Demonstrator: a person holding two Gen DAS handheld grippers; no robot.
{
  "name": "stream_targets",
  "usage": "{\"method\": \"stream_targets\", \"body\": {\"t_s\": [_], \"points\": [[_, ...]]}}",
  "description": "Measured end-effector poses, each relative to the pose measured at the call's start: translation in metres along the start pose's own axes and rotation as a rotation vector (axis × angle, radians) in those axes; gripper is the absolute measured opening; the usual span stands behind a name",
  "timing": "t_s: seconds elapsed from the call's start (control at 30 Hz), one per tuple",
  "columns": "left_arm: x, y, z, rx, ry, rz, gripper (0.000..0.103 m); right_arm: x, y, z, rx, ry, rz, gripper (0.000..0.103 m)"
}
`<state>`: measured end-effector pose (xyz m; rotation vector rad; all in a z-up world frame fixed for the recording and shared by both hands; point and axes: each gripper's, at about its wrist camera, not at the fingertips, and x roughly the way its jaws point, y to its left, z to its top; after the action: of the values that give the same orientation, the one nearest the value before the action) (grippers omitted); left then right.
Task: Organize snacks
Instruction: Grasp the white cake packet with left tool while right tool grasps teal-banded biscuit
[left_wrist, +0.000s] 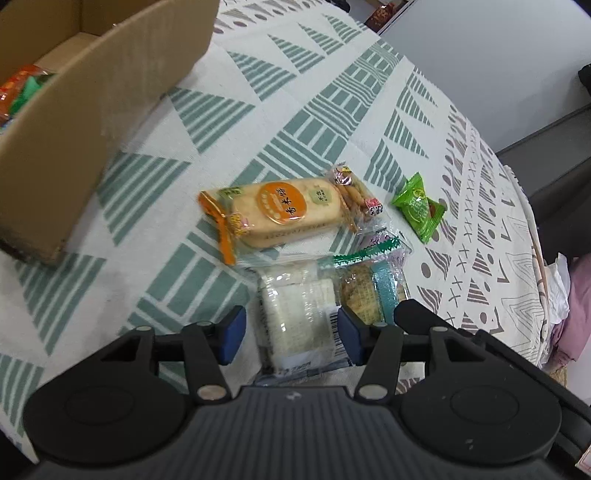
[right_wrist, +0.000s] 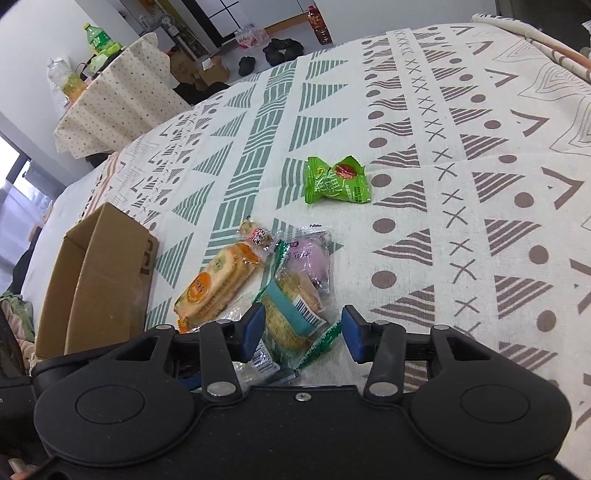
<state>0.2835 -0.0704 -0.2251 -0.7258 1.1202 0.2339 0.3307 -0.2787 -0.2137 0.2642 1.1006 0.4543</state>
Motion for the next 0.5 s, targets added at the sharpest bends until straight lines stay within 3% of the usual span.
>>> {"method": "stream_targets", "body": {"t_s": [0.2, 0.37, 0.5], "points": [[0.007, -0.001, 0.004, -0.010, -0.009, 0.014, 0.054, 0.010, -0.007, 0.004, 0.032, 0.007, -0.007, 0.047], [0.003, 0.003, 0.007, -0.019, 0.000, 0.010, 0.045, 0.019, -0.005, 0.006, 0.018, 0.023, -0.002, 0.050], [-0.004, 0.008, 0.010, -0.019, -0.002, 0.035, 0.044, 0.021, 0.002, 0.007, -0.012, 0.015, -0.002, 0.058]]}}
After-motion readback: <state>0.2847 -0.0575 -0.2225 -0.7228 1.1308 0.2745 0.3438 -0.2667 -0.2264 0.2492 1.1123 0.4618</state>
